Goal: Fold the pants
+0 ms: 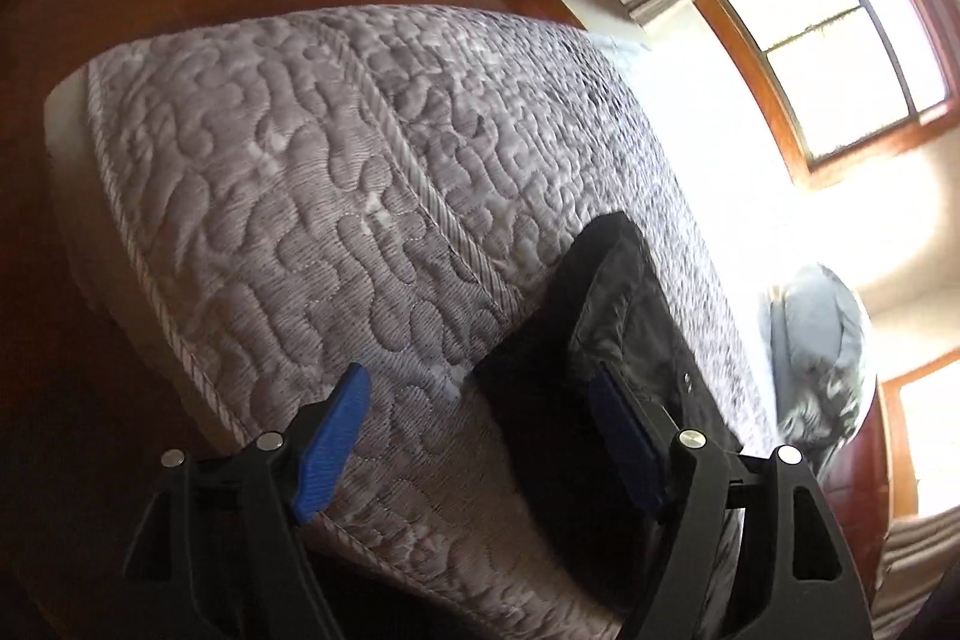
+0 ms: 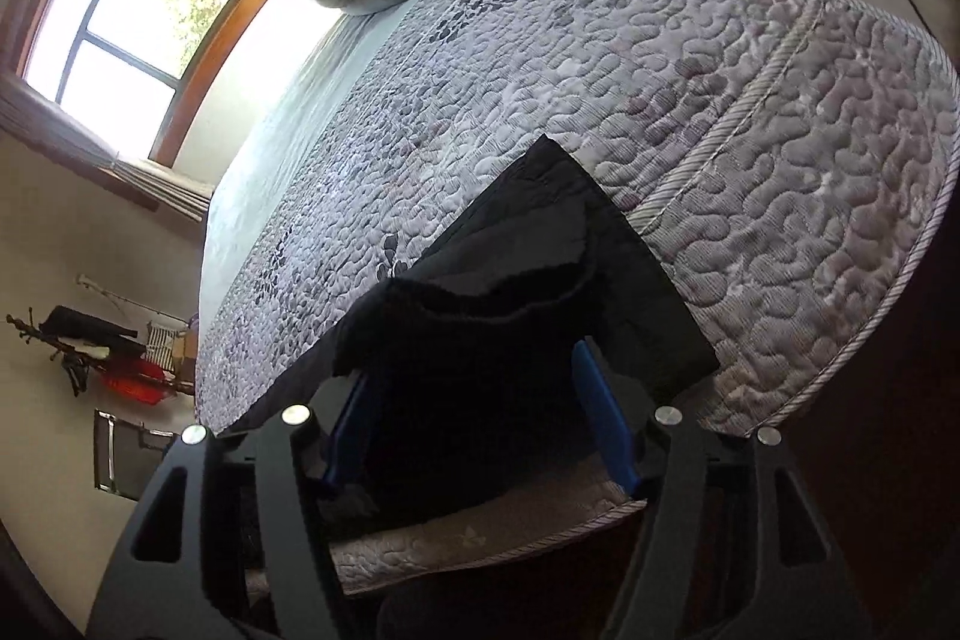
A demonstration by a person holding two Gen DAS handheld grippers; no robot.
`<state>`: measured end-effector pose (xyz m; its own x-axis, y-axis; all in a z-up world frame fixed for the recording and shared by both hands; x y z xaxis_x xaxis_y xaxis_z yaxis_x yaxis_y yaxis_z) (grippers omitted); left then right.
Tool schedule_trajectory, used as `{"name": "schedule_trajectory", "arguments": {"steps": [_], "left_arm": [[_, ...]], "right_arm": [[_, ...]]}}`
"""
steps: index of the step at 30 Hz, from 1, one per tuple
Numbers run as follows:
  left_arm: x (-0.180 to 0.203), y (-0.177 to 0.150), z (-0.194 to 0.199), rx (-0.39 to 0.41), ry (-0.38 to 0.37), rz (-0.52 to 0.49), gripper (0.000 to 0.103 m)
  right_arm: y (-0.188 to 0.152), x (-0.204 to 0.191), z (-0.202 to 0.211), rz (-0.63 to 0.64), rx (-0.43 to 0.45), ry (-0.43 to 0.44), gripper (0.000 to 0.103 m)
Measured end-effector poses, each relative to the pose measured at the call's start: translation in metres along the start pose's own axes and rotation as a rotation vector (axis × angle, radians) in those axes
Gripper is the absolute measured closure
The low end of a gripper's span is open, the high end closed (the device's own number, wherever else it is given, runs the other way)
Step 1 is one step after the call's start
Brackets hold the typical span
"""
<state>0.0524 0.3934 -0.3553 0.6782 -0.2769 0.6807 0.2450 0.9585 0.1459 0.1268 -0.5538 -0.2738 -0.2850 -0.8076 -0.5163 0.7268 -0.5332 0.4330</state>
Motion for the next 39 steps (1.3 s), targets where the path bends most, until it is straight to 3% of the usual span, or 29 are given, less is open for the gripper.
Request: {"name": "schedule_trajectory", "arguments": {"steps": [3,7,11,13,14,15,18,24,29,35,38,39], "left_arm": [[0.007,-0.006,-0.003,0.002,-0.043,0.034,0.024],[0.037,-0.031,-0.029,-0.128,-0.062,-0.066,0.022],[0.057,-0.049,-0.047,-0.206,-0.07,-0.135,0.022],[0.06,-0.056,-0.057,-0.242,-0.051,-0.16,0.032],[0.061,-0.06,-0.062,-0.259,-0.031,-0.176,0.051],[0.06,-0.063,-0.067,-0.271,0.001,-0.19,0.064],[0.064,-0.068,-0.072,-0.276,0.039,-0.221,0.079],[0.072,-0.067,-0.07,-0.247,0.048,-0.224,0.084],[0.071,-0.067,-0.069,-0.245,0.05,-0.218,0.084],[0.07,-0.061,-0.061,-0.23,0.041,-0.216,0.084],[0.07,-0.058,-0.063,-0.236,0.046,-0.213,0.087],[0.069,-0.056,-0.065,-0.239,0.048,-0.203,0.089]], "right_arm": [[-0.004,0.007,-0.002,-0.06,-0.002,0.035,0.039],[-0.012,0.02,-0.002,-0.169,0.018,0.089,0.038],[-0.021,0.031,-0.003,-0.28,0.038,0.188,0.035],[-0.025,0.039,-0.003,-0.336,0.055,0.207,0.034],[-0.028,0.045,-0.004,-0.366,0.06,0.214,0.033],[-0.032,0.051,-0.005,-0.397,0.062,0.218,0.033],[-0.044,0.07,-0.006,-0.463,0.081,0.215,0.033],[-0.066,0.099,0.004,-0.524,0.137,0.154,0.033],[-0.065,0.089,0.008,-0.478,0.18,0.202,0.032],[-0.051,0.083,-0.017,-0.457,0.159,0.202,0.033],[-0.044,0.082,-0.029,-0.449,0.151,0.202,0.047],[-0.042,0.08,-0.033,-0.436,0.143,0.202,0.064]]}}
Point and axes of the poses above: each gripper's, at about its wrist camera, not at the fingertips, and z roughly against the way its jaws point, x to its right, y to its top, the point moved 7 cm from there along -z, roughly the way its jaws point, and after that the axes turned 11 degrees about z, right-handed, at the moved point
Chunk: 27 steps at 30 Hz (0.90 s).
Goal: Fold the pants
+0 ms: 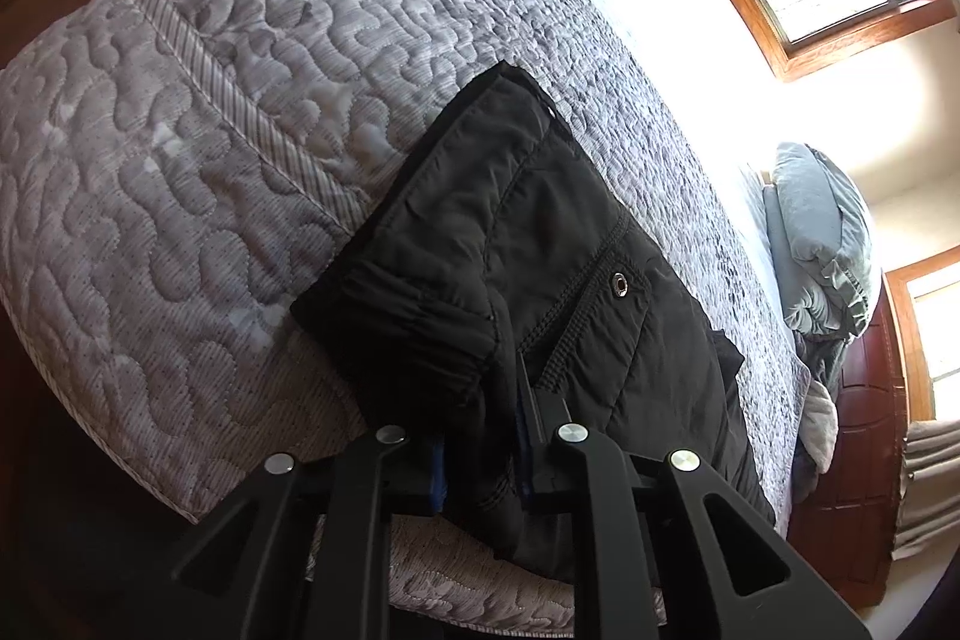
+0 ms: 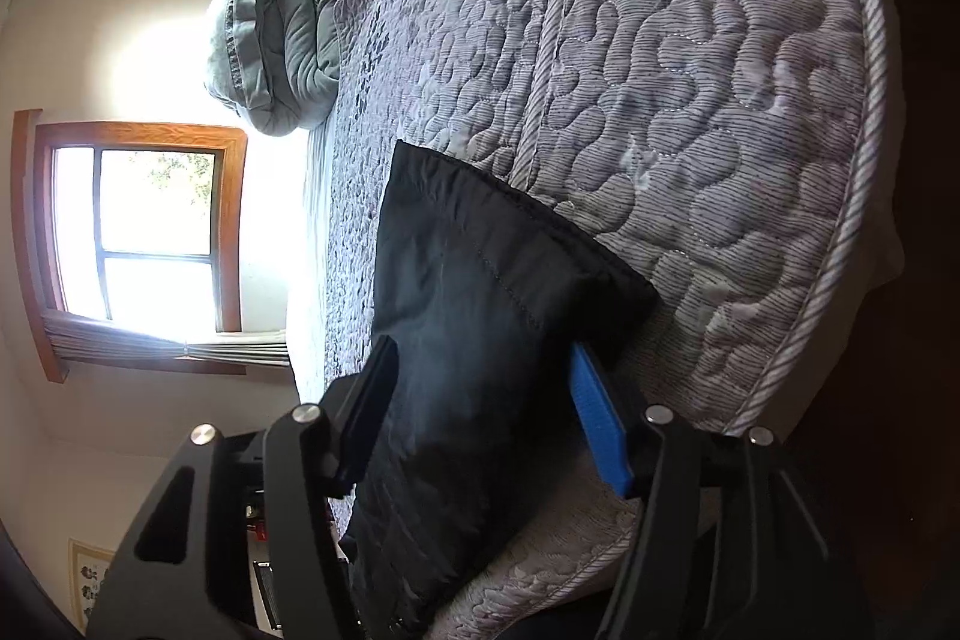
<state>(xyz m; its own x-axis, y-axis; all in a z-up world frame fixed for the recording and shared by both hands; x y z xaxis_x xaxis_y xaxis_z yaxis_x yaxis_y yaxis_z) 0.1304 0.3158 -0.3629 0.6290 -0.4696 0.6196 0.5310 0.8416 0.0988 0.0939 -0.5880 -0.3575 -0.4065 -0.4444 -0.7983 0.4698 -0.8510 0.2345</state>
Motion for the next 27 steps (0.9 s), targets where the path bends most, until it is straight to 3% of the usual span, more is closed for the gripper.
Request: {"name": "schedule_trajectory", "arguments": {"steps": [2,3,5,8,11,13,17,21,22,24,26,27], "left_arm": [[0.0,0.003,-0.001,0.001,-0.003,0.018,0.09],[0.001,0.006,0.001,0.01,-0.012,0.023,0.091],[0.003,0.014,0.008,0.028,-0.047,0.044,0.091],[-0.01,0.022,0.005,0.031,-0.036,0.083,0.091],[-0.017,0.026,0.006,0.035,-0.057,0.112,0.091],[-0.022,0.024,0.002,0.028,-0.033,0.102,0.091],[-0.026,0.025,-0.002,0.026,-0.039,0.122,0.091],[-0.024,0.023,0.001,0.021,-0.044,0.118,0.086],[-0.023,0.023,0.004,0.023,-0.05,0.12,0.084],[-0.021,0.022,0.012,0.032,-0.063,0.114,0.066],[-0.022,0.02,0.018,0.04,-0.062,0.104,0.059],[-0.022,0.019,0.019,0.038,-0.062,0.1,0.053]], "right_arm": [[-0.002,-0.002,-0.011,0.025,-0.035,-0.022,0.088],[-0.003,-0.004,-0.013,0.04,-0.038,-0.027,0.092],[-0.006,-0.01,-0.014,0.065,-0.031,-0.016,0.094],[-0.015,-0.005,-0.024,0.077,-0.072,-0.046,0.095],[-0.019,-0.015,-0.021,0.118,-0.053,-0.031,0.095],[-0.022,-0.005,-0.029,0.117,-0.092,-0.087,0.095],[-0.022,0.0,-0.029,0.097,-0.102,-0.096,0.095],[-0.018,0.004,-0.009,0.039,-0.07,-0.064,0.078],[-0.016,0.006,0.002,0.04,-0.039,-0.077,0.076],[-0.011,0.009,0.022,0.043,0.009,-0.1,0.074],[-0.011,0.014,0.031,0.032,0.015,-0.09,0.074],[-0.012,0.016,0.033,0.028,0.007,-0.087,0.065]]}}
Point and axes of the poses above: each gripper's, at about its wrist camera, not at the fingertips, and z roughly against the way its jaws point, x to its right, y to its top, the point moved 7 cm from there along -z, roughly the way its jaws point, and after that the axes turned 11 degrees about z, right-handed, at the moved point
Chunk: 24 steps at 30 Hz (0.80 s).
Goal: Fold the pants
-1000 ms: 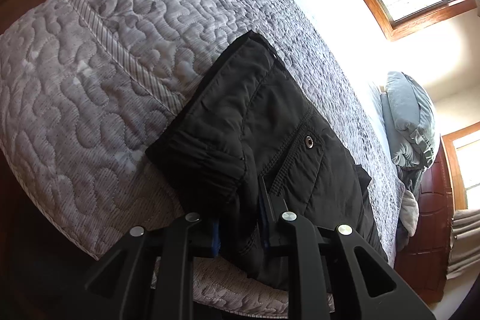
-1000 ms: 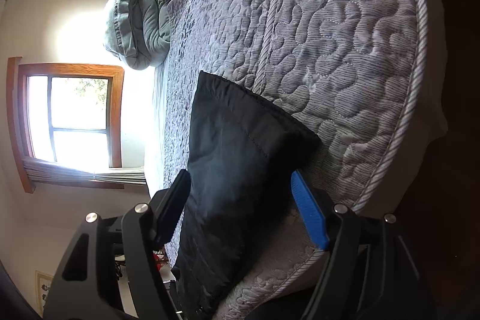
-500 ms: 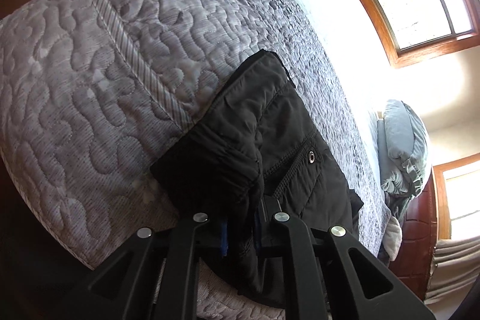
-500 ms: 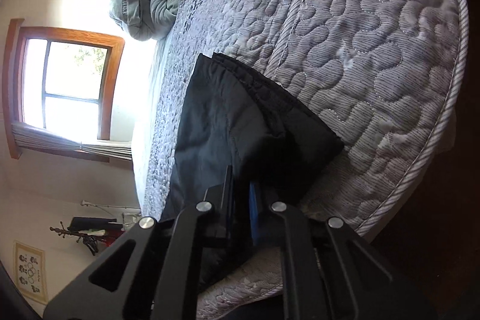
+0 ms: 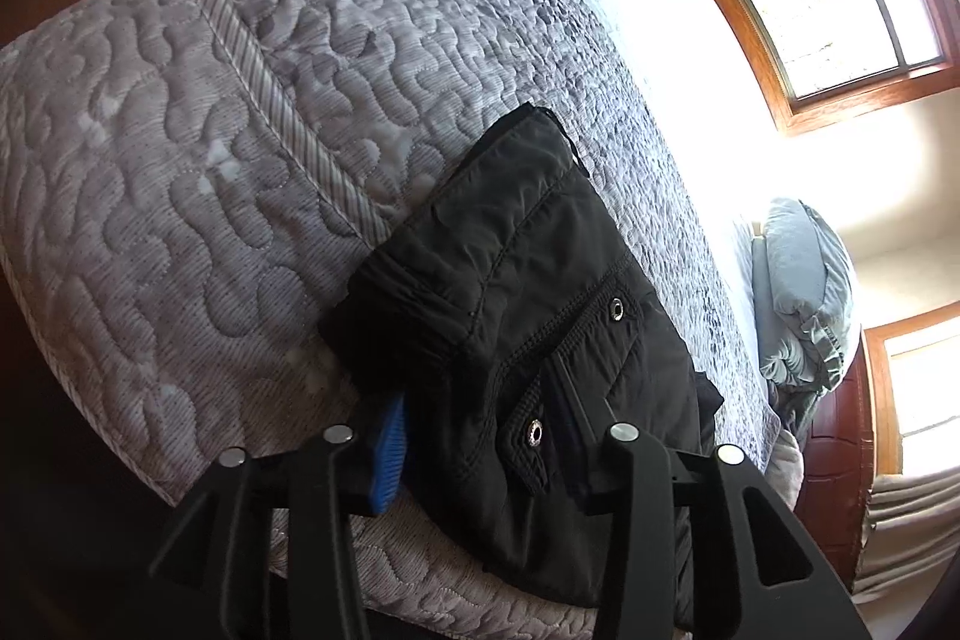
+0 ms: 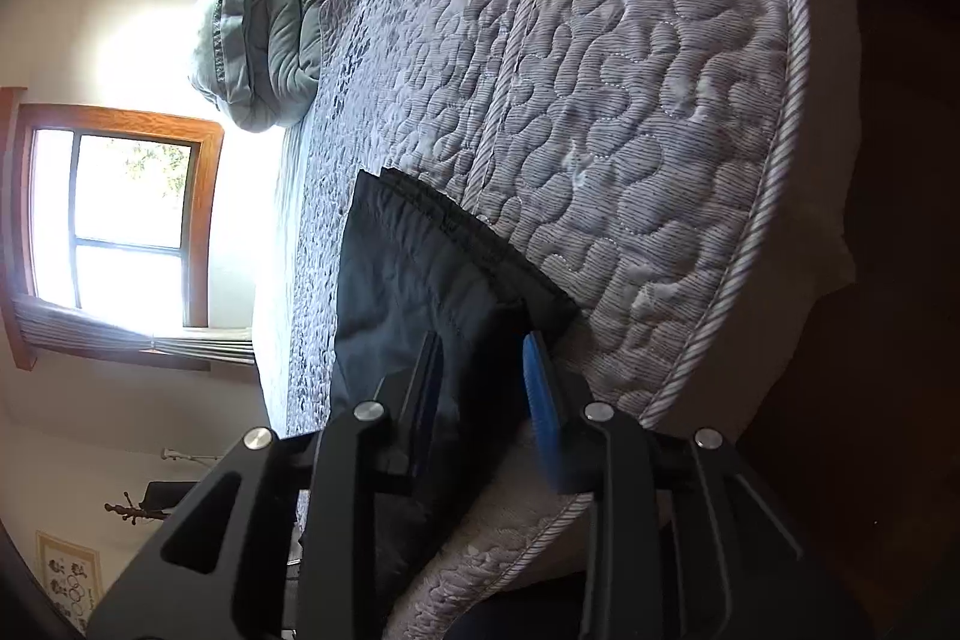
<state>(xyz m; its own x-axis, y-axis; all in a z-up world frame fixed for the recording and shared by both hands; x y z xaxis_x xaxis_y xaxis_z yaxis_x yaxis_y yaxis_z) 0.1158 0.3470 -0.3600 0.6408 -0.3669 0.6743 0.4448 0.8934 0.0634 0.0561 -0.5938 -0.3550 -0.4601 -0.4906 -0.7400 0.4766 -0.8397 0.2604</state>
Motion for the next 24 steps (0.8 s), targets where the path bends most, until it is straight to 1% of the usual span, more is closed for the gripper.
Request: {"name": "schedule_trajectory", "arguments": {"steps": [1,2,3,5,7,8,9,12,16,18,19,21,22,23,24], "left_arm": [[0.0,-0.002,0.001,0.0,0.003,-0.003,0.048],[-0.001,-0.004,0.001,0.001,0.007,-0.003,0.039],[-0.002,-0.006,0.001,-0.001,0.008,-0.005,0.037],[-0.001,-0.011,-0.001,-0.009,0.01,-0.009,0.036],[0.001,-0.014,-0.002,-0.011,0.013,-0.015,0.031],[0.003,-0.017,-0.003,-0.012,0.015,-0.019,0.026],[0.005,-0.018,-0.005,-0.014,0.02,-0.025,0.024],[0.011,-0.022,-0.011,-0.029,0.028,-0.044,0.023],[0.017,-0.024,-0.016,-0.022,0.046,-0.051,0.019],[0.019,-0.025,-0.02,-0.017,0.052,-0.051,0.017],[0.019,-0.025,-0.02,-0.013,0.055,-0.05,0.016],[0.02,-0.026,-0.021,-0.003,0.055,-0.048,0.014],[0.02,-0.027,-0.022,0.001,0.057,-0.048,0.013],[0.02,-0.027,-0.023,0.003,0.06,-0.049,0.013],[0.019,-0.028,-0.024,0.002,0.065,-0.049,0.013]], "right_arm": [[-0.001,0.003,0.0,-0.006,-0.004,-0.004,0.059],[-0.003,0.006,-0.001,-0.013,-0.002,-0.006,0.05],[-0.007,0.01,-0.001,-0.018,-0.004,0.0,0.044],[-0.012,0.013,-0.009,-0.034,-0.005,0.01,0.041],[-0.012,0.011,-0.019,-0.036,-0.009,0.023,0.04],[-0.013,0.009,-0.024,-0.03,-0.008,0.024,0.038],[-0.013,0.009,-0.027,-0.026,-0.008,0.025,0.037],[-0.013,0.009,-0.039,-0.022,-0.011,0.024,0.036],[-0.009,0.004,-0.048,-0.008,0.006,0.053,0.033],[-0.006,-0.002,-0.054,0.013,-0.001,0.053,0.033],[-0.004,-0.008,-0.057,0.018,-0.007,0.07,0.033],[-0.001,-0.017,-0.057,0.045,0.006,0.109,0.038],[0.0,-0.016,-0.057,0.062,0.014,0.1,0.039],[0.0,-0.01,-0.061,0.057,0.004,0.081,0.042],[-0.001,-0.004,-0.065,0.033,-0.007,0.077,0.046]]}}
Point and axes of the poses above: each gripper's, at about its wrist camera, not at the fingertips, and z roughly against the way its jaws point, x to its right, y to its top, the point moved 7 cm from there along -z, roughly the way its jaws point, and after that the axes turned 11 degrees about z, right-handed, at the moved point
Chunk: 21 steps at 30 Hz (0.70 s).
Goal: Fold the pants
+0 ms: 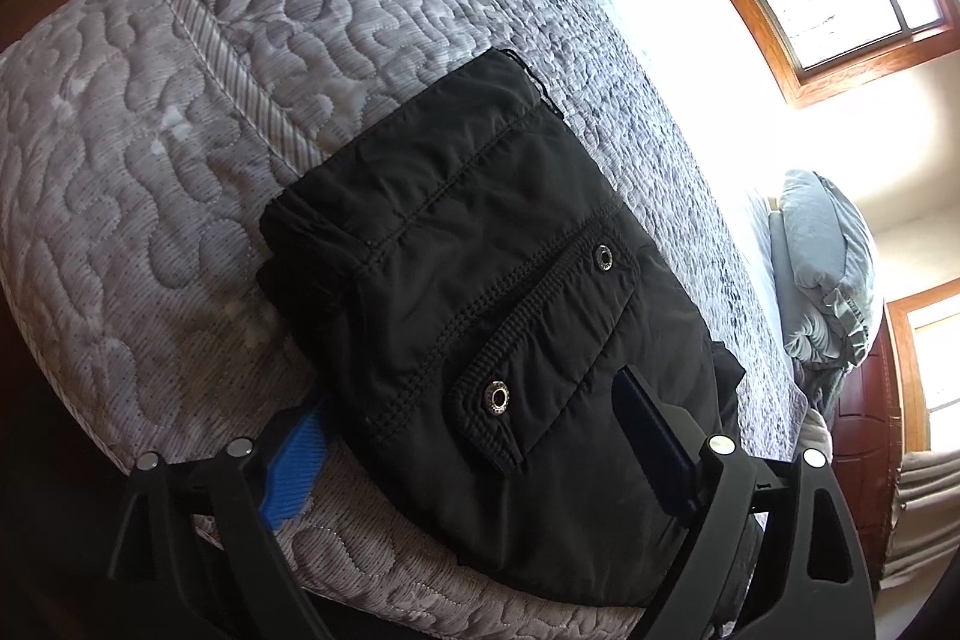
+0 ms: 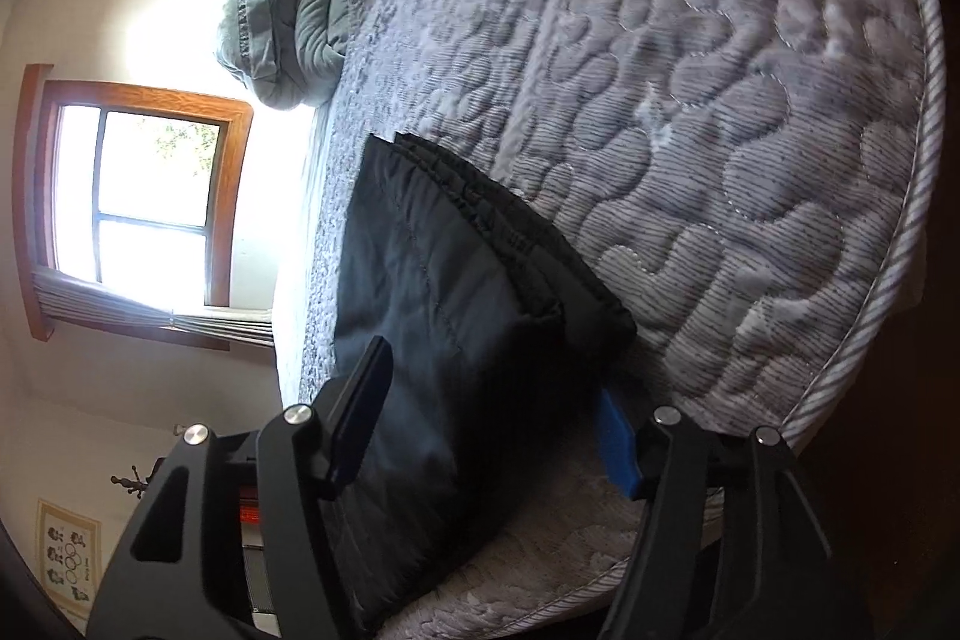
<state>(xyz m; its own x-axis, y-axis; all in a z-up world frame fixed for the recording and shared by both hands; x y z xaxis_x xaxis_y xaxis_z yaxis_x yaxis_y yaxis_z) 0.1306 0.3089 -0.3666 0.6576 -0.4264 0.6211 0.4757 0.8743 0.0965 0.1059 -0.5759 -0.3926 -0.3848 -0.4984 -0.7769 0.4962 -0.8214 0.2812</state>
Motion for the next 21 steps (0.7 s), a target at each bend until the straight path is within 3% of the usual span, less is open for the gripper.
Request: {"name": "schedule_trajectory", "arguments": {"steps": [5,8,11,21], "left_arm": [[0.0,-0.003,-0.003,0.002,0.005,0.007,0.013],[0.0,-0.003,-0.005,0.01,0.007,0.013,0.012],[-0.001,-0.003,-0.004,0.022,0.009,0.01,0.012],[0.003,-0.019,-0.001,0.163,0.097,-0.097,0.012]], "right_arm": [[-0.002,-0.005,-0.004,0.042,-0.006,0.026,0.044],[0.001,-0.003,-0.007,0.029,-0.016,0.032,0.073],[0.002,-0.013,-0.003,0.056,-0.015,0.034,0.081],[0.011,-0.081,0.019,0.238,0.005,-0.021,0.084]]}}
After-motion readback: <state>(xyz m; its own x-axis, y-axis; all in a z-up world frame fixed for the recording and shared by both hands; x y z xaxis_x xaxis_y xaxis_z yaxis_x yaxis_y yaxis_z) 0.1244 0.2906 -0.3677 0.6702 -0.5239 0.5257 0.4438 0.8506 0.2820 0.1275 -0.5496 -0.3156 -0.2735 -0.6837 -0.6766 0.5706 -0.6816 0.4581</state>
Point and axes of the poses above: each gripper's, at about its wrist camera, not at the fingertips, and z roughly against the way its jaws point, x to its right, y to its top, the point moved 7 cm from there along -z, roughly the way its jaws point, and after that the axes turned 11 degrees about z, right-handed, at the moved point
